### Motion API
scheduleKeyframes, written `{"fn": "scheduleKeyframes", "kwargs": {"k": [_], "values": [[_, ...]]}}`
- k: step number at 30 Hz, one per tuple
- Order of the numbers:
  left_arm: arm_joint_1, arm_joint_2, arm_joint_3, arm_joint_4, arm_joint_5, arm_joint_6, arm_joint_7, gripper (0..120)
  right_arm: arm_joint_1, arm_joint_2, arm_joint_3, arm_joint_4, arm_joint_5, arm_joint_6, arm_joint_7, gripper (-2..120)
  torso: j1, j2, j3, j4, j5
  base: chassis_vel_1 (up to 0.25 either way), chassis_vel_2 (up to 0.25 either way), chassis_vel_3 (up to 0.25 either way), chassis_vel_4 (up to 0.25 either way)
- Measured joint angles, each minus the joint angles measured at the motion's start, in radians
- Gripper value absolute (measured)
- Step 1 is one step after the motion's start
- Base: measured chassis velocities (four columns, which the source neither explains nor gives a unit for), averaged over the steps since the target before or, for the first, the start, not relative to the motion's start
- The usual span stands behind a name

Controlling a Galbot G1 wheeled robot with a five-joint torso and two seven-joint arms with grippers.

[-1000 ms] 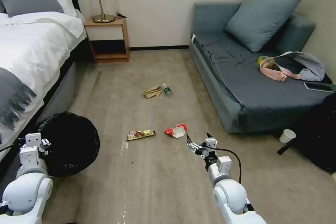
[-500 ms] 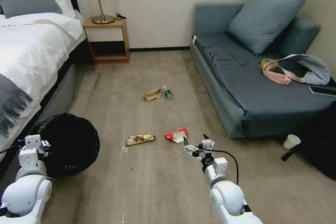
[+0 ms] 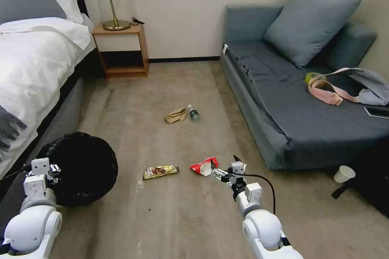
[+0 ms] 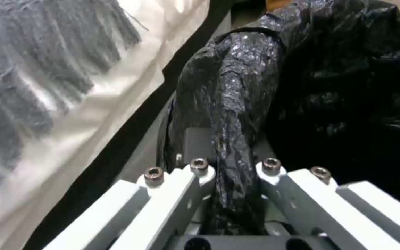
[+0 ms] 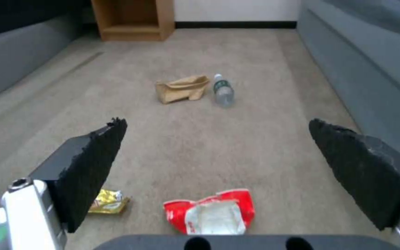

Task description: Pick up the trash bin, then pick up the garbage on the floor and place it into the trash bin.

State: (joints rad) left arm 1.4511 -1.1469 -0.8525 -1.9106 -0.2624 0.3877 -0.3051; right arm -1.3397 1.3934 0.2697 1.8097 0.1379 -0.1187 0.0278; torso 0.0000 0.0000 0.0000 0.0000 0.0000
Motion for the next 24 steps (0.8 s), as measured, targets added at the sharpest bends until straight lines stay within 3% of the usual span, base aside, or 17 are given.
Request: {"fn": "scheduleKeyframes", "kwargs": {"k": [24], "values": [[-0.012, 0.001, -0.002, 0.047, 0.001, -0.016, 0.001, 4, 0.056, 0.003, -0.081, -0.097, -0.07, 0.008, -0.075, 100, 0.0, 0.0, 0.0, -0.0001, -0.0001, -0.12, 0.117, 0.118, -0.12]]}}
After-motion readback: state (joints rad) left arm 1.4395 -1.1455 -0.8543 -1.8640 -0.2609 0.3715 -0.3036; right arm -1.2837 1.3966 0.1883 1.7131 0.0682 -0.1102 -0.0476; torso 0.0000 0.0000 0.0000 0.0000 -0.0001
